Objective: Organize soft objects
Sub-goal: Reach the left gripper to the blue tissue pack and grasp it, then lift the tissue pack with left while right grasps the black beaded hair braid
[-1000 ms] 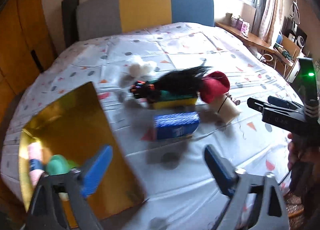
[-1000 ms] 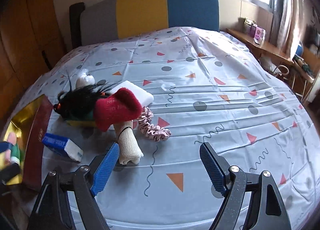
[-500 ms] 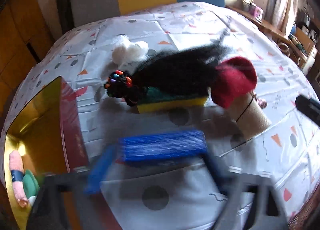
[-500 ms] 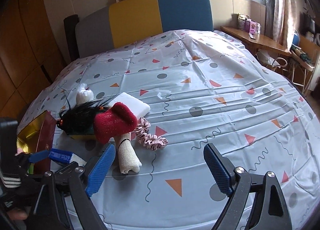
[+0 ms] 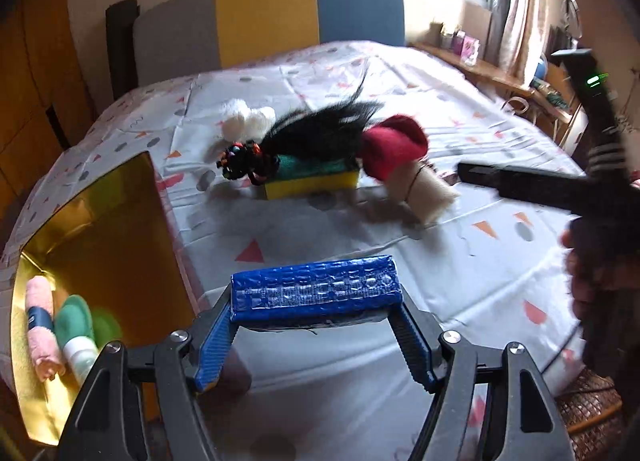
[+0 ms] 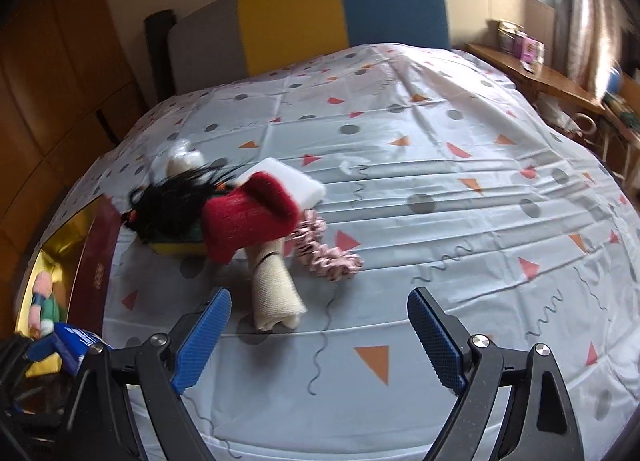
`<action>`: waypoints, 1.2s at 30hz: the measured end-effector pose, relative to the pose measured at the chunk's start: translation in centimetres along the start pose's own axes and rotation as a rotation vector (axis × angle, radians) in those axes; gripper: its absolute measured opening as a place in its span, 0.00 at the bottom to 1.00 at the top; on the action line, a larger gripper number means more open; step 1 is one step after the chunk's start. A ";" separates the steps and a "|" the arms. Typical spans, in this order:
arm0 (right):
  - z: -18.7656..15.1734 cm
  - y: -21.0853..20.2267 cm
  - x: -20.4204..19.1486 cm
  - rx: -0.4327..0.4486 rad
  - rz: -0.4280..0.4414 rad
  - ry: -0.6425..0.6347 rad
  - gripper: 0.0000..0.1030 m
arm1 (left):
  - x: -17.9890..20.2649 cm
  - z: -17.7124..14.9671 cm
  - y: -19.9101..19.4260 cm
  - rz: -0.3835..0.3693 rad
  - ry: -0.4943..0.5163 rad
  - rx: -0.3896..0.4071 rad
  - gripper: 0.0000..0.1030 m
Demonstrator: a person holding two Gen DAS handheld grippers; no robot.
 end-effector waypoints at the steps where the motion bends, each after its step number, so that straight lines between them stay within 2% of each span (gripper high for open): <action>1: -0.1 0.2 -0.7 -0.007 0.023 -0.022 0.87 | -0.5 -0.1 -0.6 -0.011 -0.008 0.009 0.71; 4: 0.1 0.4 -3.4 -0.026 0.100 -0.100 0.80 | -1.9 -0.3 -1.8 -0.021 -0.028 0.026 0.71; 10: 3.4 2.2 -11.2 -0.066 0.206 -0.345 0.78 | -5.0 -0.5 -3.2 -0.033 -0.108 0.046 0.71; 14: 6.0 5.3 -15.4 -0.112 0.191 -0.520 0.76 | -6.7 -1.1 -3.6 -0.037 -0.154 0.041 0.71; 19: 7.3 12.1 -17.6 -0.292 0.101 -0.711 0.71 | -8.8 -1.6 -4.1 -0.028 -0.204 0.039 0.71; 23: 6.6 16.1 -17.0 -0.426 0.047 -0.746 0.65 | -9.9 -1.8 -4.1 -0.013 -0.230 0.035 0.71; 24: 6.5 16.7 -16.7 -0.441 0.024 -0.746 0.47 | -10.1 -1.8 -4.2 -0.011 -0.234 0.034 0.71; 25: 6.5 17.1 -16.4 -0.455 0.041 -0.716 0.33 | -10.3 -2.0 -4.1 -0.010 -0.238 0.032 0.71; 31: 5.2 14.6 -17.6 -0.401 0.048 -0.724 0.29 | -11.2 -2.5 -4.1 -0.001 -0.267 0.027 0.71; 36: 2.9 10.7 -18.8 -0.374 0.115 -0.694 0.30 | -11.9 -2.9 -4.5 0.013 -0.288 0.032 0.71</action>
Point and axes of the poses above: each gripper's, at about its wrist camera, not at the fingertips, and y roughly the way its jaws point, x to its right, z to its top, the point moved 2 cm from there along y, roughly the way its jaws point, and after that the axes turned 15 degrees about z, right-handed, at the moved point
